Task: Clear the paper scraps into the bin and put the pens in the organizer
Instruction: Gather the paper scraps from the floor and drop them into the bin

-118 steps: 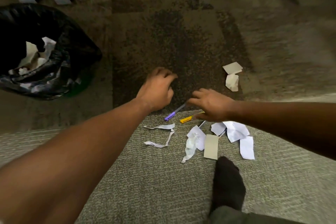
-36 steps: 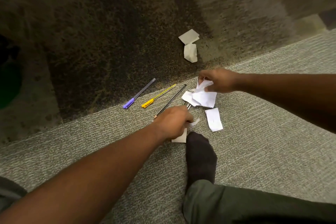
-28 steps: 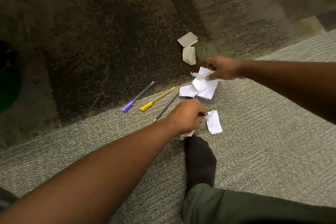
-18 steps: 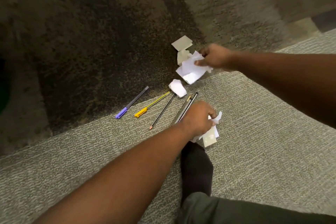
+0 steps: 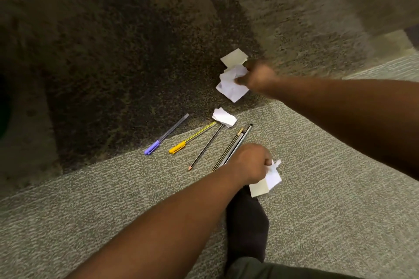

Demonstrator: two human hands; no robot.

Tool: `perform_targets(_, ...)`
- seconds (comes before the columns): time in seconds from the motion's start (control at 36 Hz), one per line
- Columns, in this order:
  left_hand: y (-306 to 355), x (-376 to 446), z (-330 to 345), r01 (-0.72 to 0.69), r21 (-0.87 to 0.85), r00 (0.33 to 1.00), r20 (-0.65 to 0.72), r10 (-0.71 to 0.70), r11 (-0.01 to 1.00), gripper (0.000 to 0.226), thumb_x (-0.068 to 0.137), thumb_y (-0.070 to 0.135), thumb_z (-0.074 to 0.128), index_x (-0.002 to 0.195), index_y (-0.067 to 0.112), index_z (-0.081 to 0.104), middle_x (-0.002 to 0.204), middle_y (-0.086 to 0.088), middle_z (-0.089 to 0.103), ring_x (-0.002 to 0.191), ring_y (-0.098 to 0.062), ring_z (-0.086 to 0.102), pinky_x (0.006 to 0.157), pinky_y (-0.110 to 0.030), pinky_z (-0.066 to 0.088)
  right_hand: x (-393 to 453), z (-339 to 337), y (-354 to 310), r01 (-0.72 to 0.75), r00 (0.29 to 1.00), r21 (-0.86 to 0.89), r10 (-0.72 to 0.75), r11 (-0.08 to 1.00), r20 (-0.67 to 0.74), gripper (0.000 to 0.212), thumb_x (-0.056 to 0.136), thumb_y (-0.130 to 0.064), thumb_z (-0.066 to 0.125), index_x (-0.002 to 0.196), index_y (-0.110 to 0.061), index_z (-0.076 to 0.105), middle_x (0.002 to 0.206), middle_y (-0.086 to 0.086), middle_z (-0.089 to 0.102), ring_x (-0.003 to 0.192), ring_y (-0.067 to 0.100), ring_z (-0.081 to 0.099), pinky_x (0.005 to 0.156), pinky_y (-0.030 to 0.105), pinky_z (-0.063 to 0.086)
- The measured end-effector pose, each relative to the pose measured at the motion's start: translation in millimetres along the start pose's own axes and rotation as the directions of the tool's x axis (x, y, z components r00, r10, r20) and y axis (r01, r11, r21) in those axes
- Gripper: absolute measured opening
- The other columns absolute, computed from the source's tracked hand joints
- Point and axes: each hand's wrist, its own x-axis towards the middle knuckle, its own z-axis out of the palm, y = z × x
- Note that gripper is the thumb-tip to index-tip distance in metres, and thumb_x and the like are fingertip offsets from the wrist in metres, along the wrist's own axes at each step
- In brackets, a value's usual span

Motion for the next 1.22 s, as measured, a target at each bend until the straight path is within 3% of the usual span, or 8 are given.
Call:
perform_targets(0.19, -6.1, 5.3, -36.9, 0.023, -0.444, 0.995, -0.076, -0.064, 0.896, 0.011, 0.080, 0.011, 0.077, 0.085, 0.005, 0.070, 0.072, 0.005, 0.061, 0.069, -0.006, 0.052, 0.071, -0.025, 0.046, 3.8, -2.4, 2.1, -0.030, 1.000, 0.147, 0.029, 0.989, 0.012, 0.048, 0.083, -0.013, 0.073, 0.125, -0.002, 0.054, 0.120, 0.018, 0.060, 0.108, 0.030, 0.059, 0.083, 0.032, 0.049)
perform_targets(0.33, -22.5, 9.8, -75.0, 0.019, -0.493, 0.962, -0.228, -0.151, 0.870, 0.017, 0.080, 0.006, 0.075, 0.097, 0.004, 0.072, 0.084, -0.003, 0.065, 0.076, -0.012, 0.055, 0.075, -0.027, 0.048, 13.1, -22.2, -1.8, -0.124, 0.991, 0.251, 0.109, 0.960, 0.074, 0.056, 0.080, -0.012, 0.077, 0.130, -0.006, 0.053, 0.118, 0.012, 0.061, 0.091, 0.023, 0.062, 0.065, 0.027, 0.051)
perform_targets(0.42, -38.0, 13.9, -91.6, 0.067, -0.502, 0.923, -0.297, -0.244, 0.862, 0.018, 0.082, 0.005, 0.074, 0.100, 0.005, 0.072, 0.092, -0.007, 0.071, 0.083, -0.016, 0.061, 0.081, -0.033, 0.052, 18.8, -37.2, -4.9, -0.109, 0.993, 0.344, 0.088, 0.933, 0.075, 0.056, 0.079, -0.006, 0.076, 0.130, -0.005, 0.053, 0.121, 0.016, 0.062, 0.103, 0.029, 0.062, 0.067, 0.031, 0.050)
perform_targets(0.58, -63.6, 18.3, -100.6, 0.204, -0.391, 0.848, -0.387, -0.362, 0.897, 0.027, 0.081, 0.010, 0.075, 0.103, 0.011, 0.060, 0.075, 0.001, 0.057, 0.076, -0.016, 0.053, 0.066, -0.023, 0.038, 31.7, -55.2, -6.2, -0.135, 0.991, 0.373, 0.123, 0.918, 0.056, 0.044, 0.081, -0.003, 0.072, 0.122, 0.003, 0.059, 0.120, 0.025, 0.063, 0.109, 0.039, 0.062, 0.089, 0.049, 0.051)
perform_targets(0.75, -64.1, 23.1, -97.9, 0.346, -0.108, 0.864, -0.351, -0.361, 0.932, 0.051, 0.081, 0.018, 0.072, 0.128, 0.017, 0.054, 0.120, -0.011, 0.065, 0.115, -0.029, 0.059, 0.095, -0.032, 0.046, 47.2, -53.0, -5.4, -0.181, 0.983, 0.218, 0.168, 0.959, 0.075, 0.051, 0.077, -0.016, 0.078, 0.124, -0.007, 0.059, 0.112, 0.016, 0.067, 0.102, 0.033, 0.066, 0.090, 0.050, 0.055)
perform_targets(0.94, -56.0, 20.9, -101.9, 0.374, 0.090, 0.875, -0.364, -0.319, 0.923, 0.018, 0.087, 0.019, 0.067, 0.104, 0.015, 0.070, 0.108, -0.010, 0.069, 0.102, -0.028, 0.064, 0.081, -0.034, 0.050, 56.6, -41.1, -19.8, -0.126, 0.992, 0.086, 0.123, 0.988, 0.041, 0.051, 0.082, -0.019, 0.075, 0.128, -0.005, 0.056, 0.107, 0.013, 0.064, 0.068, 0.017, 0.058, 0.046, 0.024, 0.046)
perform_targets(1.08, -56.9, 19.3, -100.1, 0.344, 0.122, 0.885, -0.374, -0.277, 0.931, 0.017, 0.090, 0.017, 0.063, 0.106, 0.015, 0.067, 0.109, -0.009, 0.064, 0.101, -0.027, 0.060, 0.078, -0.033, 0.047, 60.7, -29.7, -21.7, -0.085, 0.993, 0.059, 0.081, 0.995, 0.080, 0.050, 0.083, -0.016, 0.075, 0.127, -0.003, 0.057, 0.123, 0.018, 0.061, 0.105, 0.033, 0.061, 0.081, 0.039, 0.052)
perform_targets(1.22, -58.7, 15.1, -104.2, 0.307, 0.019, 0.889, -0.362, -0.279, 0.952, 0.013, 0.091, 0.019, 0.062, 0.103, 0.016, 0.065, 0.105, -0.008, 0.067, 0.097, -0.027, 0.062, 0.072, -0.030, 0.044, 60.9, -25.1, -25.7, -0.047, 0.997, 0.036, 0.044, 0.998, 0.071, 0.052, 0.081, -0.013, 0.076, 0.128, -0.002, 0.057, 0.128, 0.018, 0.060, 0.116, 0.032, 0.058, 0.098, 0.043, 0.049)
